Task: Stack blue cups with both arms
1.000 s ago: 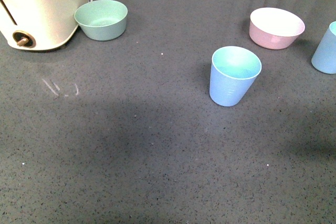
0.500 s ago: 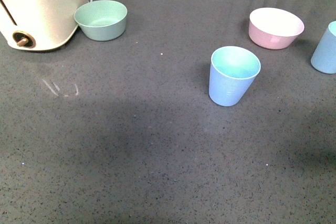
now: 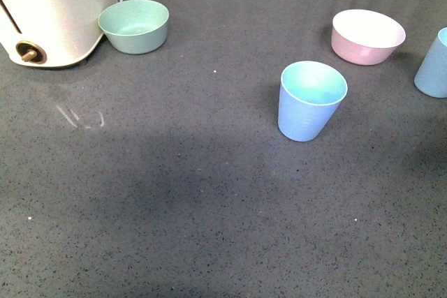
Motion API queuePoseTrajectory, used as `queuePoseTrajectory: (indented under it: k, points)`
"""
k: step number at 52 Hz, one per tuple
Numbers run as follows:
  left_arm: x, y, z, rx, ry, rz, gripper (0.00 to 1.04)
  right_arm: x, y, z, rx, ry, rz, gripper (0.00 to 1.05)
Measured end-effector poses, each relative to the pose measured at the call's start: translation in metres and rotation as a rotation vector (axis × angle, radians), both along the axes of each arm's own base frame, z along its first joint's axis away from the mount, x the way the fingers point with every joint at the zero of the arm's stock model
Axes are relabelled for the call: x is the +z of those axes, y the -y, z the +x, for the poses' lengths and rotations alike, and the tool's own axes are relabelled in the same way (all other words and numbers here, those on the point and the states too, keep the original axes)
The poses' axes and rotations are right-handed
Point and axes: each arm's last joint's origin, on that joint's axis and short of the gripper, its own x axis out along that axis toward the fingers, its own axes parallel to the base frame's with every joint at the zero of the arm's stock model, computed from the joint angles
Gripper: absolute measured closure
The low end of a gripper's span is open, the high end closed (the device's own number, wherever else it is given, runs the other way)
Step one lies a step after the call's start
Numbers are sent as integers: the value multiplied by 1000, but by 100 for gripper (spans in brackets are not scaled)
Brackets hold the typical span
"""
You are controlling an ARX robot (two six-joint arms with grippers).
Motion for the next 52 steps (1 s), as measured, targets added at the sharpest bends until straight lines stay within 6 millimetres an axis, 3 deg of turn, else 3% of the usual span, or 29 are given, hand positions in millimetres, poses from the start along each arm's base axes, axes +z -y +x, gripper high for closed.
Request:
queuePoseTrajectory:
  k: [7, 15, 25, 35, 52]
  points:
    - [0, 0, 0, 0, 0, 0, 9, 0, -10, 46, 121, -29, -89, 9]
    - [0, 0, 0, 0, 0, 0, 9, 2, -25, 82, 211, -45, -125, 9]
    - [0, 0, 0, 0, 0, 0, 9, -8, -36, 112, 257, -109, -126, 9]
    - [0, 0, 0, 0, 0, 0, 9, -20, -38, 122, 261, -156, -121, 9]
    - [0, 0, 0, 0, 0, 0, 9, -30, -43, 123, 270, -196, -122, 56]
